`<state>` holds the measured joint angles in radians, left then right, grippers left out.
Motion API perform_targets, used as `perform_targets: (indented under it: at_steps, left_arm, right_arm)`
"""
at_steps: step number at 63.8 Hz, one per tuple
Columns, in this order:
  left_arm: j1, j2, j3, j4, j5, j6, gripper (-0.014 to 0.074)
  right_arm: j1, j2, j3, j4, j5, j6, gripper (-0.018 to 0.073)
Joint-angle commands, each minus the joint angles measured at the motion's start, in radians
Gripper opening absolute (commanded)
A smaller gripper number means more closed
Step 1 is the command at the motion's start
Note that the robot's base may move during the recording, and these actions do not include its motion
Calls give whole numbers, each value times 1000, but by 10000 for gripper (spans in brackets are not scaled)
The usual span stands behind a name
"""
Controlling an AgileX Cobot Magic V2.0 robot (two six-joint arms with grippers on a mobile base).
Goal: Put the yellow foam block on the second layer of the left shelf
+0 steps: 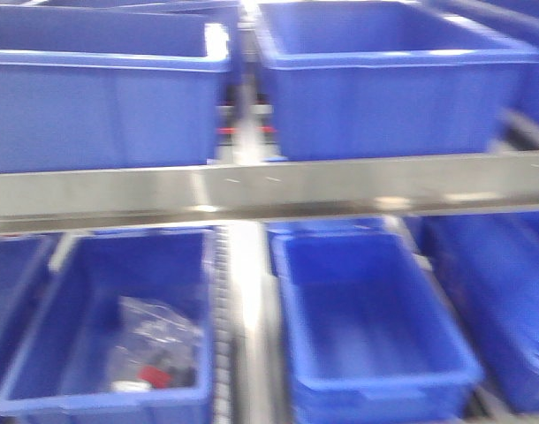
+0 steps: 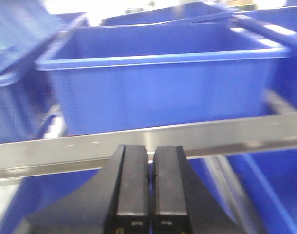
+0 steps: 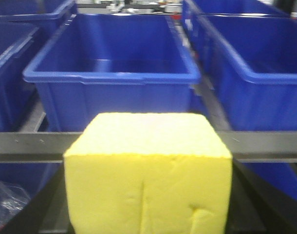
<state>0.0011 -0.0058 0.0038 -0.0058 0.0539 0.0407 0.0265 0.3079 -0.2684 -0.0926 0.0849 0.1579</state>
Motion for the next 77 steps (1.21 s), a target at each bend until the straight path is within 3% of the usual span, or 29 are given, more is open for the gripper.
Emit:
perform_targets:
  at_steps: [1, 77]
  left_arm:
    - [-5, -17, 26, -5, -83, -4, 124]
    - [-5, -17, 26, -5, -83, -4, 124]
  right_arm:
    - [-3, 9, -29, -8, -85, -7, 463]
    - [-3, 9, -29, -8, -85, -7, 463]
